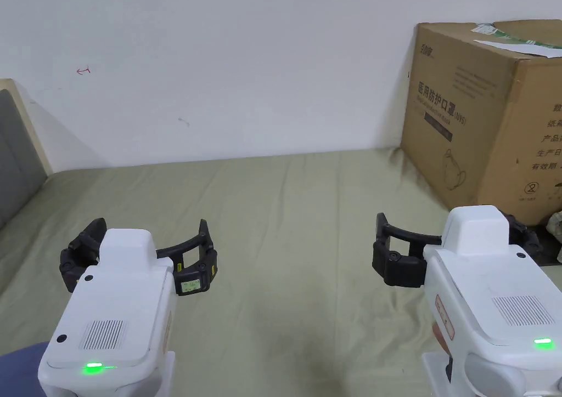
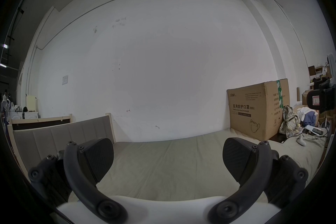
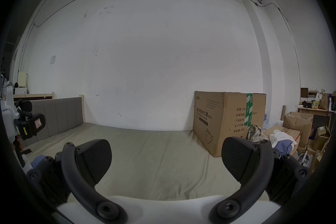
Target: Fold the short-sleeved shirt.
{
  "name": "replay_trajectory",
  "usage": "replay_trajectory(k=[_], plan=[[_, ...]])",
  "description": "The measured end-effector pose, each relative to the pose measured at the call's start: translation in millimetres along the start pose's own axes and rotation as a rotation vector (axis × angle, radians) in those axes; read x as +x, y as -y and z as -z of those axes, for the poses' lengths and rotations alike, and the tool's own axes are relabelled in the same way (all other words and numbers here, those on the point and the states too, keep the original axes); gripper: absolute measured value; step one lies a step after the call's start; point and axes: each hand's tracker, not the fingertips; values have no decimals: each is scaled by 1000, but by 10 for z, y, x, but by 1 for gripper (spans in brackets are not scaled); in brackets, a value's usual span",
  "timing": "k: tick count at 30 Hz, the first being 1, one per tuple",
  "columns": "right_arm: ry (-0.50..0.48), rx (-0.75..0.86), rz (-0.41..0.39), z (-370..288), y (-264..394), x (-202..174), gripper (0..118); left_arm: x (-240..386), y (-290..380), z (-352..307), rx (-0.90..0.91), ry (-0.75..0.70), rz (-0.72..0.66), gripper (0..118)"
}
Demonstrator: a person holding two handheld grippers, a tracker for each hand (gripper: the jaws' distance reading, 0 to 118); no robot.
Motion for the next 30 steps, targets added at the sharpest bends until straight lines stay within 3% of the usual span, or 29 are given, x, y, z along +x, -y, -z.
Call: replay_trajectory(k=[20,25,30], plan=[[0,-1,-5,1,17,-6,118,-8,-12,-12,8,-6,-1,118],[78,-60,-6,49,0,-53,118,-6,-9,-17,10,-3,2,118],[86,-415,179,212,-81,6,117,-6,-15,-26,9,4,-6,118]])
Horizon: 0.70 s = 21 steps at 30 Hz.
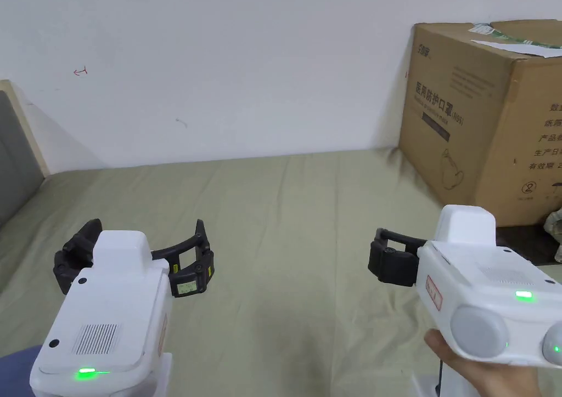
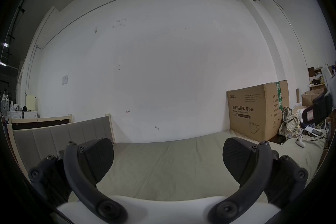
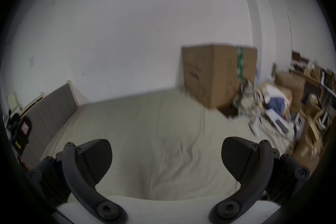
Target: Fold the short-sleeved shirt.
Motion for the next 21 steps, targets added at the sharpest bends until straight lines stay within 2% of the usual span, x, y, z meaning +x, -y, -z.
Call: replay_trajectory(k=[3,6,10,14,17,21], plan=[[82,-155,86,48,-60,4,117,3,-5,0,3,1,-2,118],[54,-223,135,65,-75,36,117,4,-10,9,5,2,-6,118],[57,-233,150,79,-84,42,117,1,-15,20,5,5,-19,118],[37,-179,136,64,-71,29,117,-4,-26,9,10,3,-19,118],[35,-144,58,26,-75,-28,117,-19,-23,7,9,2,-16,118],[42,-126,55,6,-49,-55,117,-35,-20,1,9,-5,-19,118]])
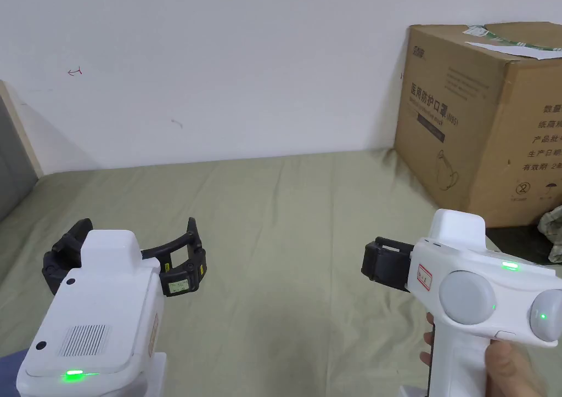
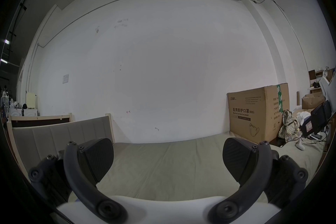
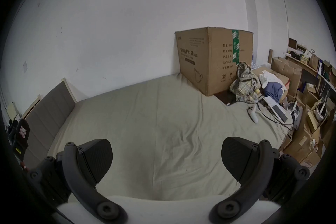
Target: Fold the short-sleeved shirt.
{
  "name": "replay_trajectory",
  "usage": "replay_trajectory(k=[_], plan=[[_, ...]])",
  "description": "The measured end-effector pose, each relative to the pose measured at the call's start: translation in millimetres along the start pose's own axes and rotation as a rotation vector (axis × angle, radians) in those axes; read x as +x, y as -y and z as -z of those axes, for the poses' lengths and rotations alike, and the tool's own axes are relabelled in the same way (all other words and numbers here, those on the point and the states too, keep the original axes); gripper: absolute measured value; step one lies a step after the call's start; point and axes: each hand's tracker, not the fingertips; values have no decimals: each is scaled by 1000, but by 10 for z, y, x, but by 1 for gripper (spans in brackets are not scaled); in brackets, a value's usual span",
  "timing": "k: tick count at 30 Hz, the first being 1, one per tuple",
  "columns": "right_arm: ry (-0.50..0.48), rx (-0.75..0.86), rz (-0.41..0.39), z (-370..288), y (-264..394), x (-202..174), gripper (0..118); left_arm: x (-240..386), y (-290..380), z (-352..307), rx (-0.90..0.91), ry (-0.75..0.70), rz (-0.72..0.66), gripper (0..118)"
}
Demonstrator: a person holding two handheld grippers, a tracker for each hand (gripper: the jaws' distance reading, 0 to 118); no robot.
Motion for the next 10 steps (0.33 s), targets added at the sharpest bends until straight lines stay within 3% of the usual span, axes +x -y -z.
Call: replay_trajectory(k=[5,8,10], plan=[[-54,145,-30,-27,67,55,117,-7,4,-22,-1,-2,-4,118],[-137,283,-81,-72,142,102,117,-12,17,-18,0,-4,-2,118],[-139,370,-119,-81,195,111,117,-12,19,-16,-2,-4,-4,118]])
